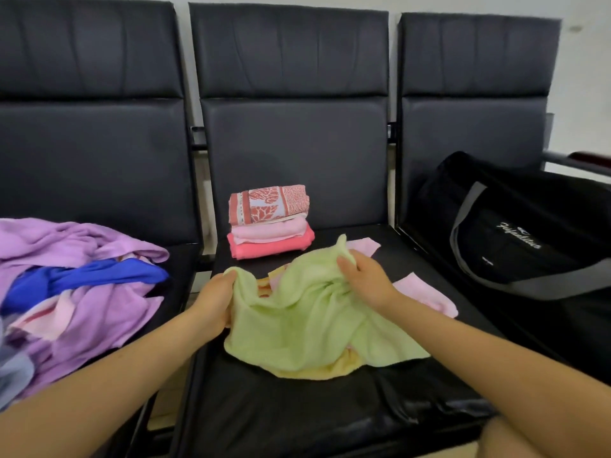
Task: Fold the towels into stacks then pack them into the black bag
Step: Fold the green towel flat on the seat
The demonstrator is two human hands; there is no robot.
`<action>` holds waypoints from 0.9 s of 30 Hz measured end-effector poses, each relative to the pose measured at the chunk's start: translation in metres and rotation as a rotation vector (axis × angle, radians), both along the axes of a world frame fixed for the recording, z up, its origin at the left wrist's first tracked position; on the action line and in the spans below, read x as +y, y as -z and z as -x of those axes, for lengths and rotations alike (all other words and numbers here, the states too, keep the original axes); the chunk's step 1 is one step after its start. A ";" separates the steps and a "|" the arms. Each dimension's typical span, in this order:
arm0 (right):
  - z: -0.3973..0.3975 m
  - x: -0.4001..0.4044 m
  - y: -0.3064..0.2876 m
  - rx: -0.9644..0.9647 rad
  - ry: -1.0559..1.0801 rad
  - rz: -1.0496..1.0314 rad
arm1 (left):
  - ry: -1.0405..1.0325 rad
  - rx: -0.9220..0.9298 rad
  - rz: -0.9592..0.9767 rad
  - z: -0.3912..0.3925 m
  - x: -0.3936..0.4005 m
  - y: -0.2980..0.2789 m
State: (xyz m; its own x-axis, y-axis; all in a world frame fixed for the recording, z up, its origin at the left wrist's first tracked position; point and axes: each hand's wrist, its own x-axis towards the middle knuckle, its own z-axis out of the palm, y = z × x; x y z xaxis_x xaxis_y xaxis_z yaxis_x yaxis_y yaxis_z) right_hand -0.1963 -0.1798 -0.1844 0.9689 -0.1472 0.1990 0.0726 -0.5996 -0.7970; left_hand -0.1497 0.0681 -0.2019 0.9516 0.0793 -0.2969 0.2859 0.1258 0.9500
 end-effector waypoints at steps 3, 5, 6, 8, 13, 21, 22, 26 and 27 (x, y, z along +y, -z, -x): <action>0.011 -0.006 0.013 0.177 -0.098 0.133 | -0.038 -0.025 0.039 0.003 -0.002 -0.006; 0.018 -0.009 0.007 0.228 -0.096 0.055 | -0.060 -0.028 0.059 0.003 0.001 -0.011; 0.021 -0.012 0.003 0.249 -0.095 0.008 | -0.079 -0.029 0.081 0.002 0.005 -0.013; 0.027 -0.018 -0.005 0.315 -0.094 -0.048 | -0.104 -0.055 0.082 0.000 0.012 -0.017; 0.034 -0.031 -0.017 0.459 -0.062 0.024 | -0.164 -0.078 0.190 -0.007 0.016 -0.030; 0.020 -0.053 -0.048 -0.166 0.126 -0.375 | -0.135 -0.157 0.299 -0.015 0.013 -0.045; 0.020 -0.055 -0.053 -0.179 0.127 -0.519 | -0.126 -0.170 0.311 -0.016 0.014 -0.046; 0.016 -0.061 -0.062 -0.237 0.128 -0.751 | -0.124 -0.222 0.278 -0.022 0.012 -0.047; 0.013 -0.062 -0.060 -0.237 0.150 -0.736 | -0.147 -0.222 0.259 -0.023 0.011 -0.047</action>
